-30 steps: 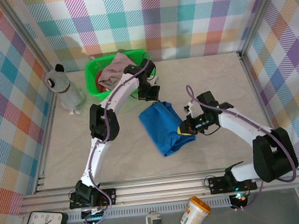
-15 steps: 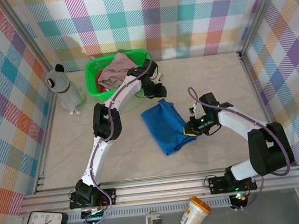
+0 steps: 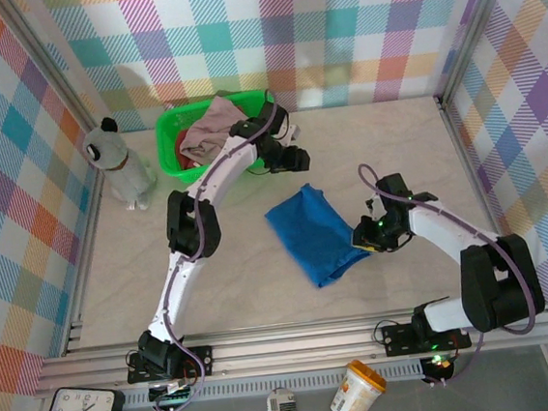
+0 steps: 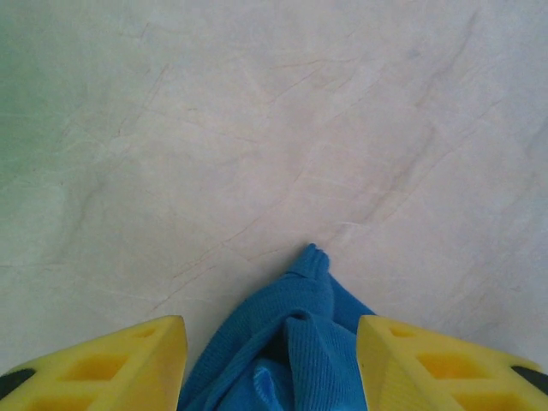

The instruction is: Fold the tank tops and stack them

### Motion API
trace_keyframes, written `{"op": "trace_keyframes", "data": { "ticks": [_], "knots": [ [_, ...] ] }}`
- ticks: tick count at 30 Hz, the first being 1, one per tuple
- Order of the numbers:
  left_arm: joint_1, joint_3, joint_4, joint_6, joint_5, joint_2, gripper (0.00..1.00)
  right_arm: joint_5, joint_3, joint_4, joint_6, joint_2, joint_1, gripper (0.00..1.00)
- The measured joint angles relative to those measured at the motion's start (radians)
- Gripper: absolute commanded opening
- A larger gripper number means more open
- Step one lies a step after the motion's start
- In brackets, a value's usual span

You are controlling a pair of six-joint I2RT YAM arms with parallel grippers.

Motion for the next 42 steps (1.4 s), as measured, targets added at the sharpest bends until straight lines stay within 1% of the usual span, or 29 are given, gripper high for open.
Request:
{"op": "trace_keyframes", "data": {
  "ticks": [2, 5, 8, 11, 14, 15, 19, 21, 24, 29, 36, 39, 42],
  "knots": [
    [-0.005, -0.004, -0.004, 0.008, -0.004, -0.027, 0.55, 0.048, -0.005, -0.005, 0.011, -0.030, -0.016, 0.29],
    [-0.018, -0.075, -0.004, 0.023, -0.024, -0.091, 0.55, 0.101, -0.009, -0.014, 0.016, -0.070, -0.039, 0.28],
    [-0.037, -0.179, -0.004, 0.039, -0.047, -0.146, 0.55, 0.102, -0.009, -0.017, 0.000, -0.098, -0.044, 0.29],
    [-0.046, -0.274, -0.003, 0.046, -0.068, -0.165, 0.55, 0.075, -0.006, -0.012, -0.014, -0.145, -0.024, 0.30],
    [-0.050, -0.364, 0.000, 0.051, -0.080, -0.164, 0.55, 0.019, -0.003, 0.027, -0.008, -0.167, 0.032, 0.30],
    [-0.050, -0.388, -0.001, 0.053, -0.084, -0.164, 0.54, 0.003, -0.003, 0.049, -0.001, -0.158, 0.066, 0.30],
    [-0.050, -0.415, -0.001, 0.053, -0.087, -0.164, 0.54, -0.021, 0.001, 0.105, 0.031, -0.066, 0.189, 0.29],
    [-0.050, -0.413, 0.005, 0.053, -0.086, -0.163, 0.54, -0.019, 0.001, 0.108, 0.048, -0.023, 0.205, 0.28],
    [-0.050, -0.381, 0.005, 0.052, -0.085, -0.137, 0.54, 0.023, -0.005, 0.107, 0.062, 0.024, 0.205, 0.27],
    [-0.050, -0.337, 0.001, 0.052, -0.083, -0.077, 0.54, 0.113, -0.041, 0.089, 0.066, 0.055, 0.196, 0.26],
    [-0.050, -0.339, -0.026, 0.040, -0.076, -0.063, 0.51, 0.166, -0.035, 0.066, 0.051, 0.083, 0.108, 0.27],
    [-0.051, -0.391, -0.019, 0.027, -0.068, -0.074, 0.51, 0.188, 0.004, 0.052, 0.037, 0.116, 0.084, 0.28],
    [-0.050, -0.470, 0.013, -0.005, -0.050, -0.126, 0.51, 0.187, 0.064, 0.043, 0.013, 0.177, 0.059, 0.29]
  ]
}}
